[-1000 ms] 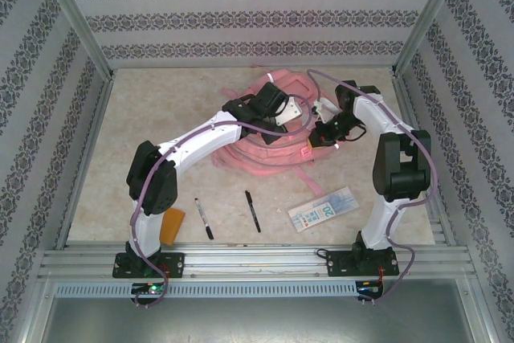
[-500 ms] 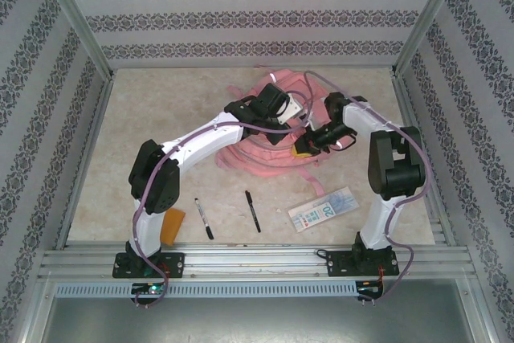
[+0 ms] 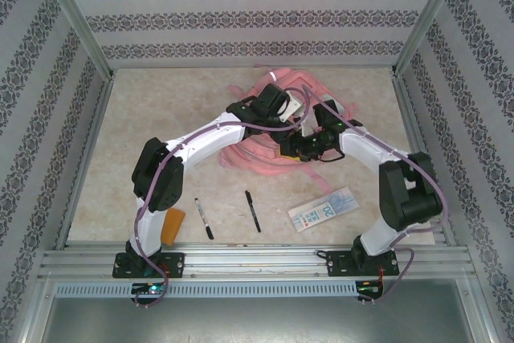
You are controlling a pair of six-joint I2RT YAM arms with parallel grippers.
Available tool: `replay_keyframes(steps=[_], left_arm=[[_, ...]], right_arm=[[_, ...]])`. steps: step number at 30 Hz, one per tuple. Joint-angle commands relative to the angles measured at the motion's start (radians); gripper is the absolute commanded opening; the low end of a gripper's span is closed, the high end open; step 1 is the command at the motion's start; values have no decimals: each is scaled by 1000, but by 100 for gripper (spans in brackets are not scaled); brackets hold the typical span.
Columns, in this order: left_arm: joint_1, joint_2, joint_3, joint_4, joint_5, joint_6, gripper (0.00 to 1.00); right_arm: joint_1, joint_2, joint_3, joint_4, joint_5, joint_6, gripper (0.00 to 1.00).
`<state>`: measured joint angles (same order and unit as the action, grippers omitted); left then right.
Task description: Pack the student bag
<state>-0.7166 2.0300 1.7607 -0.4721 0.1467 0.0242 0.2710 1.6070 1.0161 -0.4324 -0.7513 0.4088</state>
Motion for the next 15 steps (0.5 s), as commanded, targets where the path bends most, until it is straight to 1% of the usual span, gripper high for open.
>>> replay_keyframes(steps=[1, 4, 7, 9, 11, 13, 15], left_arm=[[29, -30, -44, 137, 50, -26, 0], [37, -42, -72, 153, 97, -14, 0], [41, -40, -82, 161, 121, -7, 0], [43, -39, -102, 188, 150, -7, 0], [47, -37, -117, 227, 162, -16, 0], [56, -31, -113, 252, 164, -31, 0], [67, -25, -94, 253, 167, -50, 0]], right_arm=[[-32, -95, -58, -4, 152, 107, 43], [-48, -193, -90, -88, 213, 187, 48], [-45, -256, -106, -92, 267, 186, 50], [-51, -257, -95, -83, 312, 175, 51], [-69, -235, -79, -52, 313, 190, 51], [-78, -202, -76, 18, 300, 241, 52], [-80, -162, -77, 71, 290, 324, 53]])
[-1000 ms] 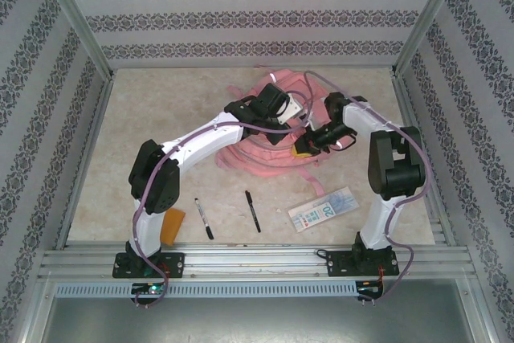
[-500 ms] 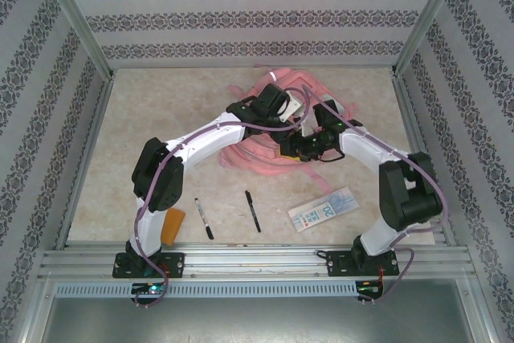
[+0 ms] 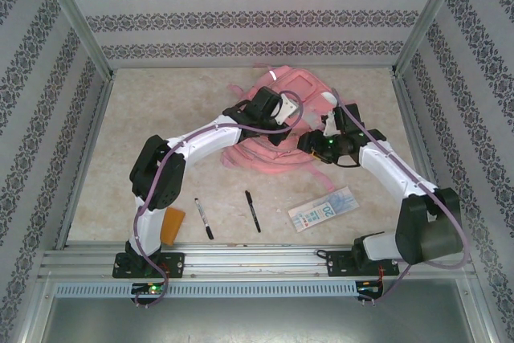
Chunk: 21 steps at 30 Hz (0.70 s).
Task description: Pack the student bag
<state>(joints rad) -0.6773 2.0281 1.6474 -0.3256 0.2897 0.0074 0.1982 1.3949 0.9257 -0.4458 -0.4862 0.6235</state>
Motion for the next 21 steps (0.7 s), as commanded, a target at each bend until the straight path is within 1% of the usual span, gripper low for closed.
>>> replay_keyframes(steps=[1, 3, 6, 8, 11, 12, 15, 17, 20, 21], left_arm=[[35, -22, 30, 103, 36, -50, 0], [42, -25, 40, 107, 64, -81, 0], [42, -36, 24, 132, 91, -108, 0], [42, -40, 13, 141, 109, -122, 0], [42, -35, 9, 146, 129, -124, 0], [44, -33, 12, 143, 129, -122, 0], [45, -27, 22, 138, 123, -116, 0], [51, -26, 25, 149, 127, -122, 0], [71, -22, 41, 150, 121, -129, 0], [78, -22, 53, 130, 115, -135, 3]], right_arm=[[-10, 70, 12, 104, 21, 161, 54], [-14, 94, -2, 146, 21, 264, 54], [-11, 113, -41, 279, 23, 408, 53], [-9, 126, -40, 338, 19, 461, 51], [-6, 146, -20, 369, 19, 485, 48], [-5, 154, -15, 372, 25, 487, 44], [-3, 188, -9, 410, 20, 516, 27], [3, 203, -11, 441, 11, 547, 19], [28, 199, -19, 471, 45, 579, 6], [34, 201, -18, 483, 49, 590, 2]])
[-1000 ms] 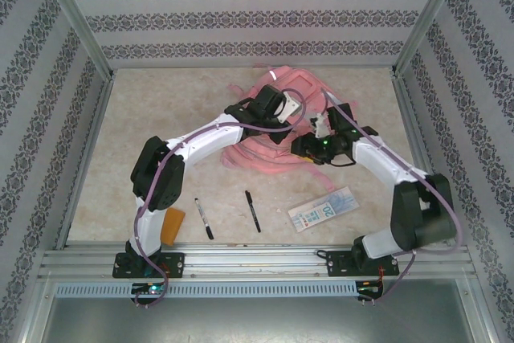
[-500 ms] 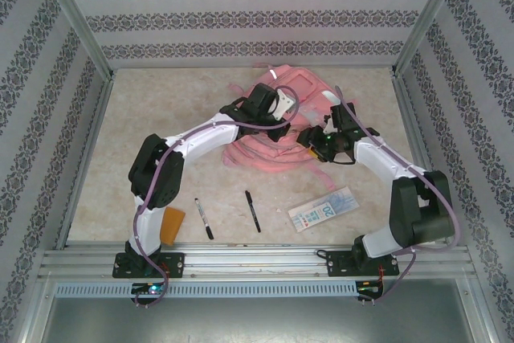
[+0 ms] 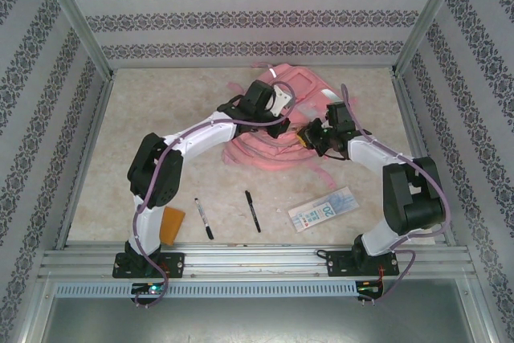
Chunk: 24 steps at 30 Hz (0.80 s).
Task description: Pack the student bag
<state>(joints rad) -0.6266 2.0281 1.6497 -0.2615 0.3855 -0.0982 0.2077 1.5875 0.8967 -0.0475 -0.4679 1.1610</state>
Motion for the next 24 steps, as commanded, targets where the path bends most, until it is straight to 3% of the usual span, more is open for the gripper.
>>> replay_keyframes(steps=[1, 3, 5, 12, 19, 24], left_arm=[[37, -31, 65, 26, 12, -45, 17], [50, -75, 48, -40, 10, -81, 41], [48, -167, -56, -48, 23, -81, 47], [-16, -384, -442, 115, -85, -173, 43], [-41, -273, -367, 111, -142, -187, 31], [-43, -205, -312, 105, -97, -184, 28]], right_arm=[[27, 13, 18, 92, 27, 67, 0], [32, 25, 37, 109, 3, 93, 0], [39, 32, 52, 128, -13, 122, 0], [45, 52, 78, 161, -67, 176, 0], [71, 34, 83, 162, -86, 192, 0], [72, 40, 74, 166, -94, 211, 0]])
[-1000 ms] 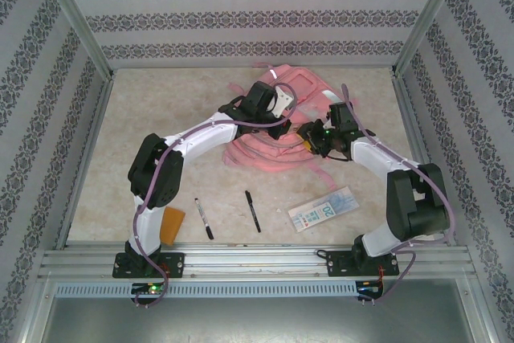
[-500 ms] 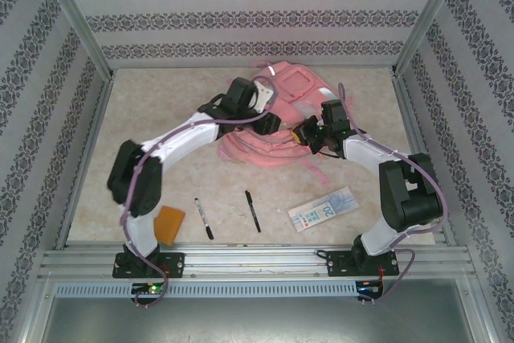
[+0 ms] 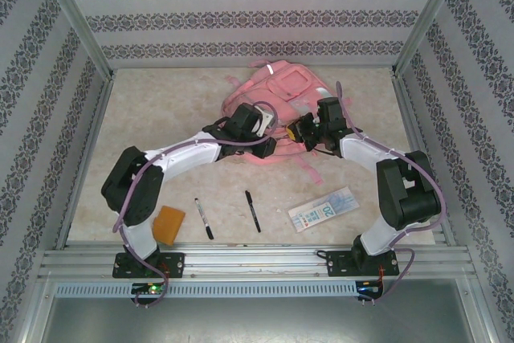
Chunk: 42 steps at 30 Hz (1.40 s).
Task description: Pack the student bag
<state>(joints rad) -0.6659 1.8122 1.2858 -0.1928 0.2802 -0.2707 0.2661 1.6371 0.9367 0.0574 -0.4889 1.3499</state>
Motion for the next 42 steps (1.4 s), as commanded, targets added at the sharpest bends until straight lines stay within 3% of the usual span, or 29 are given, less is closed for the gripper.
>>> replay_keyframes(steps=[1, 6, 10, 13, 15, 19, 25, 28, 35, 42], left_arm=[[-5, 20, 54, 35, 7, -12, 29], [-4, 51, 64, 29, 16, 7, 31], [-11, 67, 75, 8, -5, 11, 41], [-14, 79, 78, 5, -72, 10, 49], [-17, 93, 94, -2, -120, 17, 49], [-21, 129, 124, 14, -173, 45, 31], [-21, 162, 126, 57, -195, 57, 14], [-20, 144, 103, 104, -178, 93, 0], [-3, 7, -57, 249, -76, 135, 0], [74, -129, -204, 249, -1, 167, 0]], right_arm=[[14, -4, 37, 71, -86, 34, 0], [21, -11, 47, 80, -91, 50, 0], [23, -9, 59, 80, -105, 66, 0], [31, -20, 61, 80, -99, 68, 0], [38, -19, 67, 80, -104, 74, 0], [70, -38, 66, 81, -91, 84, 0], [117, -43, 67, 81, -72, 94, 0], [125, -50, 57, 66, -56, 78, 0], [70, -57, 18, 26, -51, -3, 0], [-33, -1, 32, 8, -180, -112, 0]])
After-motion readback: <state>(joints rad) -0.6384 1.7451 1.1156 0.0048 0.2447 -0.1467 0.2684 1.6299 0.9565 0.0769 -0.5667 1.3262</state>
